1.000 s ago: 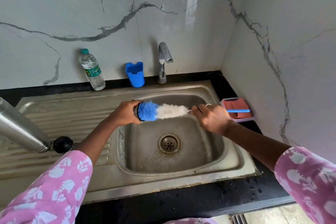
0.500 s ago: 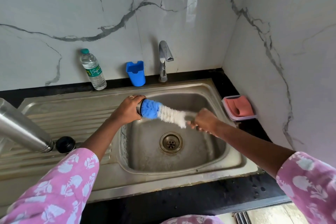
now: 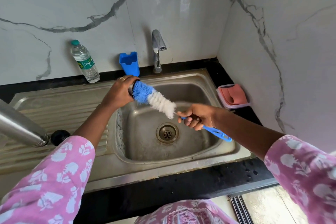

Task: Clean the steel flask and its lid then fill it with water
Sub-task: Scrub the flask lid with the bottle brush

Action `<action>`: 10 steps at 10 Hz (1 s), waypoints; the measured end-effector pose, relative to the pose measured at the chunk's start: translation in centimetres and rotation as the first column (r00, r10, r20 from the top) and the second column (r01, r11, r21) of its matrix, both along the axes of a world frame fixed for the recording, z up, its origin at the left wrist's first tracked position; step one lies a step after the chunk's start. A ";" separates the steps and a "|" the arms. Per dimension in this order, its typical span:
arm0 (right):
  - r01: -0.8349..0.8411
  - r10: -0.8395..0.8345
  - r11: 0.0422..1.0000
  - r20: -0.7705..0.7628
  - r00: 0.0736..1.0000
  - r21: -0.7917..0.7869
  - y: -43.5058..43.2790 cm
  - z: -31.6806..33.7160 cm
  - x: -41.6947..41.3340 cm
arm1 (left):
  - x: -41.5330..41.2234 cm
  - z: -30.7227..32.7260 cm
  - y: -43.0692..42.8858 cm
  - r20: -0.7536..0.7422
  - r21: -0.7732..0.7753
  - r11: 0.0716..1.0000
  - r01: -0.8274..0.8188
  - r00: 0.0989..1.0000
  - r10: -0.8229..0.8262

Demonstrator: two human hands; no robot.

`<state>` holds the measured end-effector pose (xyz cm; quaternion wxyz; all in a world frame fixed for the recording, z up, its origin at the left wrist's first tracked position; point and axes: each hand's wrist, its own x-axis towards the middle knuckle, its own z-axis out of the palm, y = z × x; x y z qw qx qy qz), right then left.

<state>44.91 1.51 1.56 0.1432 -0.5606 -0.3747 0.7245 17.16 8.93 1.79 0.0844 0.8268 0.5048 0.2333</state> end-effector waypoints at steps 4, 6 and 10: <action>-0.822 -0.610 0.074 0.678 0.411 0.565 -0.3 -0.8 2.6 | 0.8 -0.8 -2.4 0.040 -0.362 0.929 -0.079 0.994 0.100; -0.035 0.036 0.999 0.101 0.994 -0.006 0.2 1.6 1.4 | 1.0 -1.3 -2.3 0.183 0.112 0.986 -0.122 0.978 0.100; -0.914 -0.701 -0.283 0.587 0.405 0.292 -0.6 -1.6 3.9 | 0.7 -2.5 -2.6 0.021 -0.410 0.911 -0.057 0.997 0.071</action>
